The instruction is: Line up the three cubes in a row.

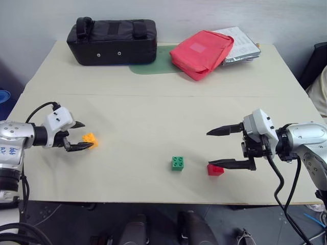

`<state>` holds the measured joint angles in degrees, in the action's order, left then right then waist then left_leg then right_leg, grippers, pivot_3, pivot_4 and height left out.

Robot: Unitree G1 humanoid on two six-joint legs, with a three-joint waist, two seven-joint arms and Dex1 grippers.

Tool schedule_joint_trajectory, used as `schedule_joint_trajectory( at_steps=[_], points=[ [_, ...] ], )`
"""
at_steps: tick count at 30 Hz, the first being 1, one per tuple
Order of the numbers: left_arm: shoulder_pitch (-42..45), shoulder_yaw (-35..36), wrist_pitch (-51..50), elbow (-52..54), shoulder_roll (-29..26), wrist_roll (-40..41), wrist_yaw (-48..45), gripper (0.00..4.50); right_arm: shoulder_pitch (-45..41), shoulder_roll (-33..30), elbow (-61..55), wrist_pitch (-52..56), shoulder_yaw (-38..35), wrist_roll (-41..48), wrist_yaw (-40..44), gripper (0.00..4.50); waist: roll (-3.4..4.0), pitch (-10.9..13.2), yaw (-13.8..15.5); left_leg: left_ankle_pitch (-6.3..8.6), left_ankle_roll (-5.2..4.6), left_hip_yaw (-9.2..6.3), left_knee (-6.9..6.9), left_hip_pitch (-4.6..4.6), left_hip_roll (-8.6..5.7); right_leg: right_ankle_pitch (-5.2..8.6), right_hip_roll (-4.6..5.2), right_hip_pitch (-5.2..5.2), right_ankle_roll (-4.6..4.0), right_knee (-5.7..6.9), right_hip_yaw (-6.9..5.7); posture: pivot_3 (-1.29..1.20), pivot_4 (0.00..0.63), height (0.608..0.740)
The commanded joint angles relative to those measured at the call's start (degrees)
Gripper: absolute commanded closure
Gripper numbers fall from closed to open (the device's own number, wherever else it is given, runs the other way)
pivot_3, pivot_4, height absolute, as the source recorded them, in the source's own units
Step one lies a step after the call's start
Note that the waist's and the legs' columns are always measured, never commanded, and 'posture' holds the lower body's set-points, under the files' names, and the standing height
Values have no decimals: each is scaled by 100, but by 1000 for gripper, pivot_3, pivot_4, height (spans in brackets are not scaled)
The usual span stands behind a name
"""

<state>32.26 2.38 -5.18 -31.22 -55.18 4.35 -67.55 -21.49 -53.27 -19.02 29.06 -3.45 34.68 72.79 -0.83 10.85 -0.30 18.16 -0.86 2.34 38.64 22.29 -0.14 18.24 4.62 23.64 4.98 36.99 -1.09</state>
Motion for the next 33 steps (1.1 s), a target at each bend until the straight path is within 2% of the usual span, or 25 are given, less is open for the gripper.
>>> schedule_joint_trajectory(
  at_steps=[1, 3, 10, 12, 16, 18, 21, 28, 33],
  points=[
    [284, -131, 218, -474, 52, -64, -182, 394, 34, -67, -254, 11, -259, 133, -86, 0, 0, 0, 6, 0, -1, 0, 4, 1, 0, 0, 0, 0, 0, 1, -1, 0, 150, 740],
    [297, -211, 215, -453, 38, 10, -492, 858, 61, -73, -299, 25, -288, 146, -116, 0, -1, 0, 3, 2, -4, -1, 10, 4, 2, 0, -1, 0, 0, 2, -1, 0, 150, 740],
    [422, -282, 138, -480, 97, 57, -701, 3011, 131, -104, -330, -12, -343, 118, -153, 0, -1, 0, 10, 5, -9, -5, 25, 7, 4, 0, 2, -2, 1, 4, 0, 0, 150, 740],
    [400, -248, 75, -316, 124, 189, -839, 2993, 145, -114, -331, -16, -350, 119, -155, 0, -1, 0, 10, 7, -12, -5, 26, 7, 3, -1, 4, -3, 1, 4, 1, 0, 150, 740],
    [-49, -340, -606, 1476, 93, 813, -1500, 2993, 254, -211, -356, -38, -408, 124, -78, 0, -1, 0, 14, 8, -12, -7, 27, 12, 4, -1, 6, -2, 2, 2, 2, 0, 150, 740],
    [-170, -415, -885, 2038, 91, 898, -1532, 2993, 318, -257, -376, -66, -411, 115, -27, 0, -1, 0, 15, 9, -12, -13, 28, 12, 4, -1, 9, -5, 2, -2, 2, 0, 150, 740],
    [-245, -908, -875, 2900, 291, 733, -1560, 2993, 574, -343, -433, -247, -410, -6, 58, 0, 0, 0, 20, 10, -11, -15, 28, 8, 3, -1, 9, -10, 2, -4, 1, 0, 150, 740],
    [57, -1713, -768, 3127, 741, 155, -1258, 2993, 954, -384, -481, -442, -533, -202, -17, 0, -1, 0, 17, 10, -11, -11, 33, 6, 4, -1, -5, -12, 3, -1, 5, 0, 150, 740],
    [107, -1930, -790, 3002, 887, -84, -1145, 2993, 1161, -365, -537, -497, -655, -250, -125, 0, -1, 0, 13, 11, -14, -9, 37, 6, 3, -3, -7, -15, 6, 1, 7, 0, 150, 740]
  ],
)
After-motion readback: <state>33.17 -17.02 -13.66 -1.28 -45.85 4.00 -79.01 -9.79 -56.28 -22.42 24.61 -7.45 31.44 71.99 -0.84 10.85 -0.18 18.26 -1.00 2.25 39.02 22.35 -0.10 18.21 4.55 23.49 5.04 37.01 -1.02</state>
